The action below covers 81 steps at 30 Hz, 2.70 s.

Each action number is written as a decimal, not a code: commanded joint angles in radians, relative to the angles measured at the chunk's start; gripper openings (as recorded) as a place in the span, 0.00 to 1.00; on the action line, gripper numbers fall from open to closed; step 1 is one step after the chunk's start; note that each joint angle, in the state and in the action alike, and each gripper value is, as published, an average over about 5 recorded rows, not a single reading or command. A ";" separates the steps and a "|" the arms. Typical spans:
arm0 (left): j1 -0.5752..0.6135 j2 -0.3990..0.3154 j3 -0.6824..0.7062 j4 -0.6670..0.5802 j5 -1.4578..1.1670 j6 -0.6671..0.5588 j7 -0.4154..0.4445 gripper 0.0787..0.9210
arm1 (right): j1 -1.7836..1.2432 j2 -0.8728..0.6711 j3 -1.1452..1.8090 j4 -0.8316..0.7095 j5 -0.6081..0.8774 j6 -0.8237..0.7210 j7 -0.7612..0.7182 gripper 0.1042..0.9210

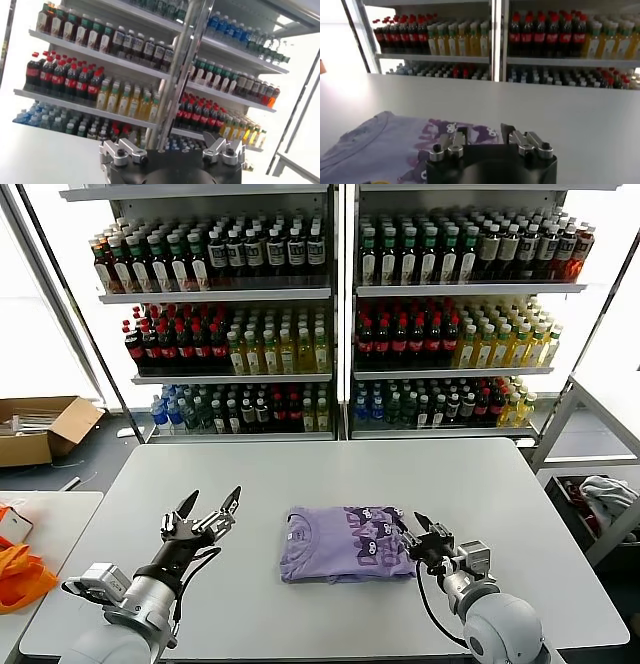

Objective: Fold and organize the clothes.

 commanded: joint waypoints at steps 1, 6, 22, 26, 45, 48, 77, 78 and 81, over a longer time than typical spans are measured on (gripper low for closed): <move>0.017 0.001 -0.016 -0.021 -0.002 0.000 -0.001 0.88 | 0.071 0.106 -0.155 -0.010 -0.134 0.045 0.020 0.54; 0.035 -0.002 -0.020 -0.038 -0.002 0.000 -0.001 0.88 | 0.098 0.203 -0.220 -0.250 -0.232 0.087 0.013 0.72; 0.022 0.004 -0.018 -0.029 -0.004 -0.003 0.002 0.88 | 0.071 0.181 -0.210 -0.048 -0.164 0.133 0.064 0.88; 0.020 0.000 -0.013 -0.029 -0.004 -0.003 0.003 0.88 | 0.132 0.224 -0.278 -0.053 -0.180 0.135 0.079 0.88; 0.043 -0.009 -0.036 -0.003 -0.006 -0.020 0.019 0.88 | 0.252 0.395 -0.391 -0.368 -0.299 0.098 0.133 0.88; 0.032 -0.006 -0.044 0.010 -0.006 -0.023 0.026 0.88 | 0.217 0.341 -0.346 -0.228 -0.266 0.115 0.131 0.88; 0.067 -0.057 -0.200 0.010 0.134 -0.051 0.191 0.88 | -0.509 0.233 0.417 0.257 -0.276 0.380 -0.180 0.88; 0.068 -0.058 -0.215 0.018 0.140 -0.054 0.205 0.88 | -0.520 0.231 0.434 0.257 -0.268 0.387 -0.184 0.88; 0.072 -0.063 -0.248 0.033 0.146 -0.057 0.226 0.88 | -0.538 0.228 0.481 0.258 -0.247 0.399 -0.194 0.88</move>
